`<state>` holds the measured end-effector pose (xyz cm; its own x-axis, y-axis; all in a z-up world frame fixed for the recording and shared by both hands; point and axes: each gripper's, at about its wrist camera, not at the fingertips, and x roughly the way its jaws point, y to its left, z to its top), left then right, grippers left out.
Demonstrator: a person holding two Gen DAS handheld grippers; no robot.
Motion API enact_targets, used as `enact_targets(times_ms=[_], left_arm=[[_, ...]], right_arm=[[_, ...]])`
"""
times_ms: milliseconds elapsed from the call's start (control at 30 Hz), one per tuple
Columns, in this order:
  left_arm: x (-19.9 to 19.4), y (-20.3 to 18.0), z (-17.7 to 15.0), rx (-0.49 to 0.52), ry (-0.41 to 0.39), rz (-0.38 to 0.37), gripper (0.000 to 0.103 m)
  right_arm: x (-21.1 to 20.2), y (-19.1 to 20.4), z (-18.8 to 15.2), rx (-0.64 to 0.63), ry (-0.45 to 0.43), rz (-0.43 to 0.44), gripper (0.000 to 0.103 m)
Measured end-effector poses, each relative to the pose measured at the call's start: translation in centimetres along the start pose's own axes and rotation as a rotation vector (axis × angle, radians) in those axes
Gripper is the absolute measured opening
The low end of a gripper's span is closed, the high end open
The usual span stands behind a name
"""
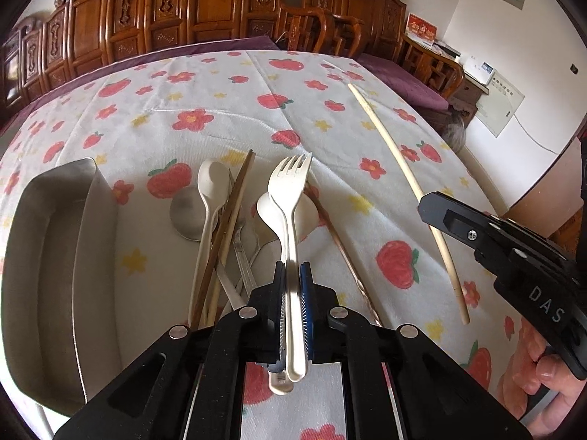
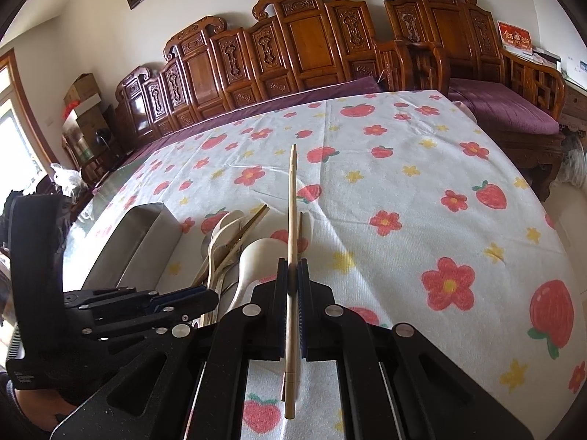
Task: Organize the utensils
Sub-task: 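Grasp the white plastic fork with the left tool while the right tool lifts the chopstick, then carry the white fork over the metal box and open the left tool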
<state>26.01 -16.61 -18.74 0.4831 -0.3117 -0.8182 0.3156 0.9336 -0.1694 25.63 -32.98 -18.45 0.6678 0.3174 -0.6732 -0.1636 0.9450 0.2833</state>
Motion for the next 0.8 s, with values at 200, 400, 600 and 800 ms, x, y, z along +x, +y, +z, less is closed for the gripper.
enact_targets(times_ms=[200, 400, 600, 800], left_arm=[[-3.1, 0.7, -0.2, 0.003, -0.051, 0.007, 0.007], [-6.7, 2.3, -0.6, 0.001, -0.108, 0.018, 0.007], [-9.3, 5.0, -1.4, 0.010, -0.138, 0.046, 0.007], [-10.4, 8.9, -2.2, 0.001, -0.144, 0.078, 0.007]], right_arm=[[0.0, 1.2, -0.1, -0.023, 0.001, 0.020, 0.006], [-0.3, 4.2, -0.2, -0.090, 0.002, 0.058, 0.006], [-0.9, 7.4, -0.9, -0.155, 0.002, 0.082, 0.006], [-1.2, 10.3, -2.0, -0.220, -0.008, 0.065, 0.006]])
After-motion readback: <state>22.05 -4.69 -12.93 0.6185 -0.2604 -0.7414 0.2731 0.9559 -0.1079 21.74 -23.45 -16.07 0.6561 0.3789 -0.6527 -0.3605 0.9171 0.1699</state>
